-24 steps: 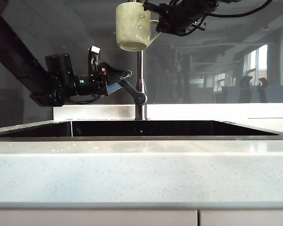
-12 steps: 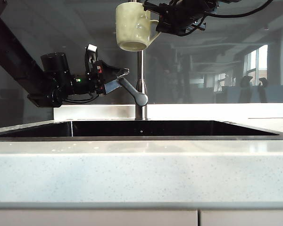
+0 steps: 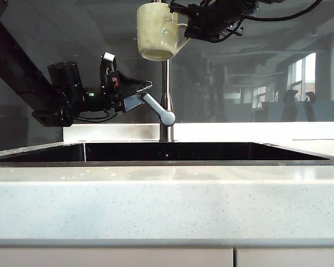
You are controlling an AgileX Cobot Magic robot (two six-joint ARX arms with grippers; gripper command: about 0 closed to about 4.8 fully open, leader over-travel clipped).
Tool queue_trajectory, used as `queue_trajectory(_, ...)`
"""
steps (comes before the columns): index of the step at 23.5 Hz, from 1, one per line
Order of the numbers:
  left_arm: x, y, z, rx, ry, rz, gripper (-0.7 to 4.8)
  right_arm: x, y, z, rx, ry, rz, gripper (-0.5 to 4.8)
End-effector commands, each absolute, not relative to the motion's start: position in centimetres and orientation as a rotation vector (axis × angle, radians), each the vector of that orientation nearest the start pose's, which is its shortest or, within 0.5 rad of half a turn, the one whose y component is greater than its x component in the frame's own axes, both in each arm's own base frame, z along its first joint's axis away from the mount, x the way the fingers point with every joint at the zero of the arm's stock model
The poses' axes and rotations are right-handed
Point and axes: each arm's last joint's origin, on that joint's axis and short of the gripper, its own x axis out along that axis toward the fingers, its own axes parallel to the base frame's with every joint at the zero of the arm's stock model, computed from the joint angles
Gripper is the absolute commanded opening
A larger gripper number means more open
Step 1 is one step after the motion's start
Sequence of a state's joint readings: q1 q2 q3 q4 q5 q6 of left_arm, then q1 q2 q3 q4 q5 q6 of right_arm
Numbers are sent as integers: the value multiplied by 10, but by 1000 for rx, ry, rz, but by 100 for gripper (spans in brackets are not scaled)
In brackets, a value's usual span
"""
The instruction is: Pick up the mug next to the sink, go to the faucet to get some water, pour the water into the sink, and finally put the mug back to its place.
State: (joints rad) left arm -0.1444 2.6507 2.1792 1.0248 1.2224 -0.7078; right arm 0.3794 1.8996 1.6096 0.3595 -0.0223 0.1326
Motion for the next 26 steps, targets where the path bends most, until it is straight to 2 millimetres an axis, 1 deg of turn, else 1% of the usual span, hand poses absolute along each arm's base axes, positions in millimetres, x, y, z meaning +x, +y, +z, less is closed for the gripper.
queue_trajectory(1,552,-110,220,-241,-77,-1426,426,417,167,365,171,-131,410,-5)
queue_trajectory(5,555,-109,221,-215,-178,-1330,426,417,167,365,171,-131,410,-5)
queue_trajectory(11,556,-106,221,-187,-227,-1278,426,416,167,365,172,-131,410,-5)
queue_trajectory(17,562,-96,216,-181,-203,-1223,426,416,167,365,172,-131,415,-5)
queue_trajectory(26,566,-93,211,-193,-173,-1157,426,416,167,365,172,-130,415,-5)
